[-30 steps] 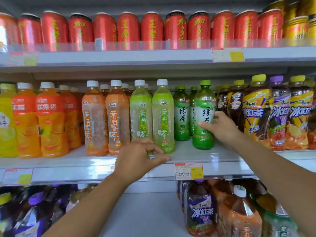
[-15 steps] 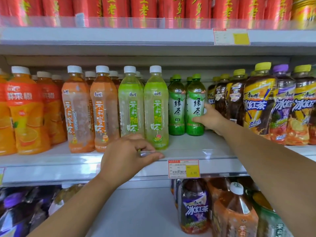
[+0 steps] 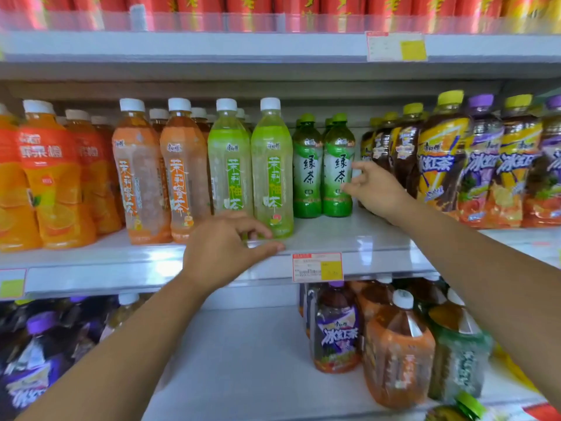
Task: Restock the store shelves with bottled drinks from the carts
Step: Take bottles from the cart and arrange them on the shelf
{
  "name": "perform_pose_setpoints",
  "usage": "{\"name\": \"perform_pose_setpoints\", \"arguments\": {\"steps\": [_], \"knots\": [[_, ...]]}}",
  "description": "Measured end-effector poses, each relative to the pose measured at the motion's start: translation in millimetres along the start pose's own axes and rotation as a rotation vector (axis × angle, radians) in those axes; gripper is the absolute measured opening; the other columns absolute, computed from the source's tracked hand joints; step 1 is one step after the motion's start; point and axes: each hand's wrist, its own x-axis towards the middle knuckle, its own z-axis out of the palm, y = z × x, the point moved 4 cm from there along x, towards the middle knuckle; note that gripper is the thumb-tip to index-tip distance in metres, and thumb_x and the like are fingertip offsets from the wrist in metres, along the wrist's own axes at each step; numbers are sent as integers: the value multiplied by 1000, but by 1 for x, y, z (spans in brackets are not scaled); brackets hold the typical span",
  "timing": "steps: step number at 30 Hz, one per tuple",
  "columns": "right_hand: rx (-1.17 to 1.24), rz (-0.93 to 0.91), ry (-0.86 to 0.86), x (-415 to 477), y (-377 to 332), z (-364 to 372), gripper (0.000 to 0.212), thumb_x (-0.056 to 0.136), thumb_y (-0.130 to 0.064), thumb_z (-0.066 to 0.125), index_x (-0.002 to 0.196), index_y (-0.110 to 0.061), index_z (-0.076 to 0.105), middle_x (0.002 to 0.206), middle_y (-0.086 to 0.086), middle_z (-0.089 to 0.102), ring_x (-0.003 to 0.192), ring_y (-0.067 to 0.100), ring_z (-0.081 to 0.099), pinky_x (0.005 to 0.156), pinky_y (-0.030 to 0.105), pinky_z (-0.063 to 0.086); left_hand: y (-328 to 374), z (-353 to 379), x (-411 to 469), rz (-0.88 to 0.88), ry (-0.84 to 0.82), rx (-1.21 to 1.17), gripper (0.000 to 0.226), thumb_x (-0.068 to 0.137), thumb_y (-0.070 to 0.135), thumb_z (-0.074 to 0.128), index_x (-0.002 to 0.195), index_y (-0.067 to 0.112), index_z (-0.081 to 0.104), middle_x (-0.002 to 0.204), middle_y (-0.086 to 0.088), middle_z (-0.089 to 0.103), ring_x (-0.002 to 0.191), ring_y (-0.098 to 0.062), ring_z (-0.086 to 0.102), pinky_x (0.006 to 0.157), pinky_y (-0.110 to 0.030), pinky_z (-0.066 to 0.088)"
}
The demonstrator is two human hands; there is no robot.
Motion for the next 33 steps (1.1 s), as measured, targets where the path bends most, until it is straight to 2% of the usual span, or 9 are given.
{"name": "perform_pose_setpoints", "arguments": {"steps": [2, 5, 9, 13, 17, 21, 25, 29, 33], "knots": [[76, -108, 31, -47, -18, -14, 41, 92, -24, 62, 131, -20, 50, 108, 3, 62, 96, 16, 61, 67, 14, 44, 9, -9, -4, 47, 79, -11, 31, 73, 59, 67, 92, 35, 74, 84, 19, 61, 86, -9, 55, 77, -25, 42], [0, -228, -155, -126, -24, -26, 32, 92, -25, 62, 123, -25, 55, 108, -6, 64, 97, 6, 62, 76, 13, 48, 42, -10, -40, 136, 112, -80, 26, 81, 37, 67, 102, 22, 73, 98, 1, 66, 96, -21, 56, 88, -26, 37], [-162, -107, -483, -206, 15, -21, 31, 88, -31, 66, 118, -34, 59, 110, -16, 63, 100, -6, 58, 88, 13, 48, 80, 35, -121, 12, -224, -409, 25, 84, 35, 64, 107, 27, 69, 106, 10, 63, 101, -9, 55, 89, -24, 42], [-343, 3, -635, -253, 62, -16, 31, 88, -35, 65, 118, -32, 60, 108, -18, 62, 94, -3, 58, 81, 11, 44, 98, 82, -192, -141, -573, -601, 26, 84, 40, 65, 110, 36, 65, 111, 17, 60, 104, -1, 58, 89, -18, 45], [-428, 89, -814, -286, 103, 0, 34, 89, -44, 61, 121, -34, 57, 101, -16, 61, 92, 7, 59, 82, 25, 48, 118, 104, -237, -294, -857, -591, 29, 85, 46, 70, 112, 45, 59, 108, 20, 60, 99, 6, 57, 86, -19, 46], [-617, 106, -984, -306, 130, 20, 50, 90, -53, 55, 135, -33, 45, 130, -3, 54, 109, 14, 54, 93, 33, 46, 142, 112, -257, -291, -1080, -499, 40, 82, 58, 66, 117, 42, 57, 102, 23, 55, 88, 9, 53, 76, -8, 39], [-550, 216, -925, -307, 134, 16, 48, 90, -53, 55, 134, -34, 46, 121, -3, 59, 97, 10, 56, 82, 28, 47, 152, 124, -280, -401, -1222, -472, 63, 64, 73, 71, 110, 33, 57, 99, 18, 64, 89, 1, 62, 83, -24, 53], [-589, 270, -381, -284, 145, -13, 46, 86, -55, 60, 116, -22, 51, 90, -2, 66, 81, 18, 63, 71, 32, 50, 152, 125, -287, -537, -1129, -528, 50, 65, 56, 79, 103, 31, 57, 91, 10, 68, 72, -1, 67, 68, -27, 59], [-537, 548, -463, -276, 165, -17, 98, 77, -67, 61, 147, -10, 24, 129, 12, 57, 103, 24, 63, 78, 30, 45, 142, 114, -276, -680, -937, -680, 42, 72, 33, 83, 103, 36, 56, 89, 8, 68, 67, 7, 65, 53, -14, 50]]}}
